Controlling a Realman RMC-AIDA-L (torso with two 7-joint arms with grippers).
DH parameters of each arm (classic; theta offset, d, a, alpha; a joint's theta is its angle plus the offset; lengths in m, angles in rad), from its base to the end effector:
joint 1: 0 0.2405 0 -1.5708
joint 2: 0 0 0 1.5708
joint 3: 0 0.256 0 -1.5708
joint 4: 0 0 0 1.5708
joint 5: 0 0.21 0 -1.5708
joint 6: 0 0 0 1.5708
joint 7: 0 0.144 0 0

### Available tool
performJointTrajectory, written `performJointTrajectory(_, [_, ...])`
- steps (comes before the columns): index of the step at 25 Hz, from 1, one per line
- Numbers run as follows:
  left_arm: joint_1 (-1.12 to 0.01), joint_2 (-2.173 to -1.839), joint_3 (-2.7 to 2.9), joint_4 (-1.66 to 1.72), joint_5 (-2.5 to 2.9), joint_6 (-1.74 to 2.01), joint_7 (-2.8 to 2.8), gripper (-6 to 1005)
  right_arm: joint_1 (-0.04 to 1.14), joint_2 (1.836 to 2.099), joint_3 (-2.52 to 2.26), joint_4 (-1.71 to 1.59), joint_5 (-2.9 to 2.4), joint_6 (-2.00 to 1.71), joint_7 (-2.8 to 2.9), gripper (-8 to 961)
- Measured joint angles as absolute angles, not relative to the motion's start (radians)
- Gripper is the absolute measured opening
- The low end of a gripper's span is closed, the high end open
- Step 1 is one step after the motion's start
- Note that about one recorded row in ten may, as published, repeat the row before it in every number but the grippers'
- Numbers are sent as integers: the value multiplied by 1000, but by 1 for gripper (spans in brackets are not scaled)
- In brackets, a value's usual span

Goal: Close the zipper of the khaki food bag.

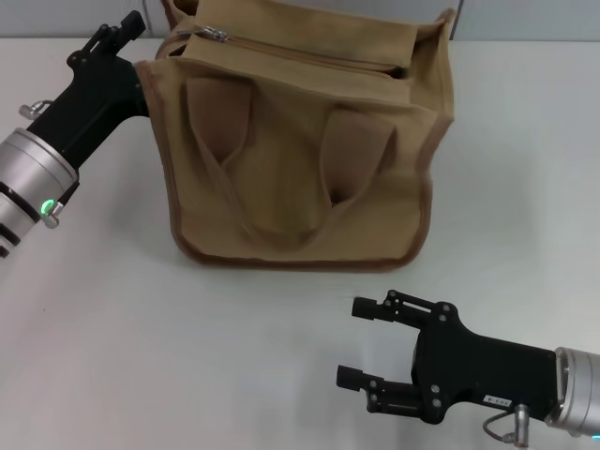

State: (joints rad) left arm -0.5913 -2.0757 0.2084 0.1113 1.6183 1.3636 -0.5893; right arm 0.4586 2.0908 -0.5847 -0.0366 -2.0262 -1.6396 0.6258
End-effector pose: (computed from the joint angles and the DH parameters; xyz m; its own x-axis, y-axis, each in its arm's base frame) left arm -0.2767 0.3566 -0.0073 0.6298 -0.0775 0.7729 0.6196 -0.5500 -0.5600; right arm 0.2702 0.2190 -0.0894 0.7059 -0.1650 -0.6888 -0.2857 -0.9562 -0.0637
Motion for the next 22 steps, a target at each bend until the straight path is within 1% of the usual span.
performJointTrajectory(11, [-588,-2076,89,96,1595,1341,-588,756,471,2091,-565,-37,-2026,-1610,626,761])
performJointTrajectory(22, [-585,-2075,93,86,1603,1345,-587,756,499,2091,-560,-37,-2026,-1597,626,760])
